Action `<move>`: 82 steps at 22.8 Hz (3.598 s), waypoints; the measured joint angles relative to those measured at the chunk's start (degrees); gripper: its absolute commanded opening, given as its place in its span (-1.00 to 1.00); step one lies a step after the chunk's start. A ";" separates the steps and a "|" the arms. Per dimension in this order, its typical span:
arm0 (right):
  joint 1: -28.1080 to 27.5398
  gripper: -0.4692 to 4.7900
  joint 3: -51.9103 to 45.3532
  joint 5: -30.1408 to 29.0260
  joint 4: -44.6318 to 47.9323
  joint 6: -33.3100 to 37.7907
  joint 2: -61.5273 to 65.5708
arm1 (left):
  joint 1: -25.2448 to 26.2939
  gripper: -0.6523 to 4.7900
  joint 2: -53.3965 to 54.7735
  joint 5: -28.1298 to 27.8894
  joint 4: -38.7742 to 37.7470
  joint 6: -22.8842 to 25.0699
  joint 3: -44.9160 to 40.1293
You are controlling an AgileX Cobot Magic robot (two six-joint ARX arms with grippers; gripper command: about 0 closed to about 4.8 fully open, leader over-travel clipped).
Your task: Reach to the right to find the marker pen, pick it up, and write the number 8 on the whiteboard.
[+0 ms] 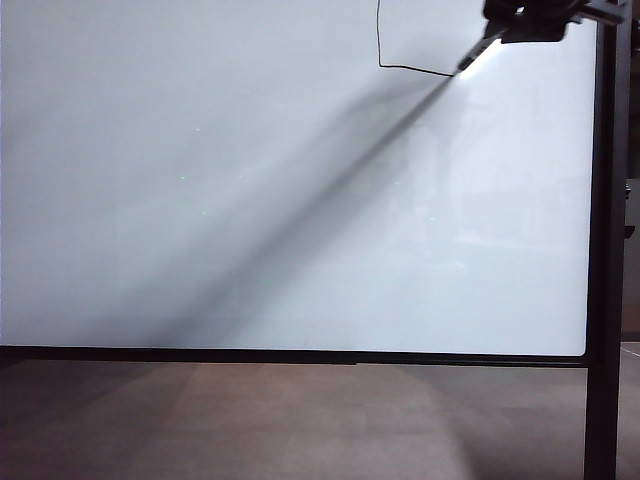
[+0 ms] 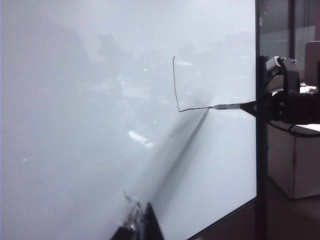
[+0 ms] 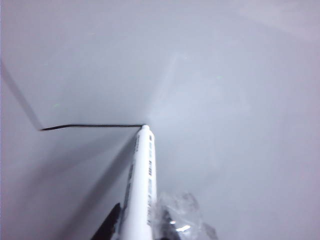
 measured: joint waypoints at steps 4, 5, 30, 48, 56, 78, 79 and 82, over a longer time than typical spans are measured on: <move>-0.28 -0.84 -0.55 -0.28 -0.11 -0.02 -0.87 | 0.00 -0.78 0.02 0.02 -0.02 0.00 0.00; -0.28 -0.84 -0.55 -0.68 -0.33 -0.02 -1.16 | 0.00 -0.78 0.02 0.00 -0.02 0.00 0.00; 7.50 -0.84 17.38 -7.98 -0.96 -1.75 4.02 | 0.00 -0.78 -0.39 -0.22 0.04 0.00 0.00; 5.07 -0.84 18.03 -6.47 -1.68 -3.10 3.78 | 0.00 -0.78 -0.39 -0.24 0.02 0.00 0.00; 0.68 -0.84 18.08 -7.32 -4.68 -3.19 1.46 | 0.37 -0.78 -0.33 -0.24 0.02 0.00 0.00; -2.73 -0.84 9.73 -6.54 -5.22 -3.48 0.35 | 0.37 -0.78 -0.28 -0.24 0.04 0.00 0.00; -2.75 -0.84 9.22 -6.40 -5.22 -3.48 0.37 | 0.37 -0.78 -0.26 -0.24 0.00 0.00 0.00; -2.78 -0.84 7.65 -6.10 -5.25 -3.28 0.37 | 0.37 -0.78 -0.26 -0.24 0.04 0.00 0.00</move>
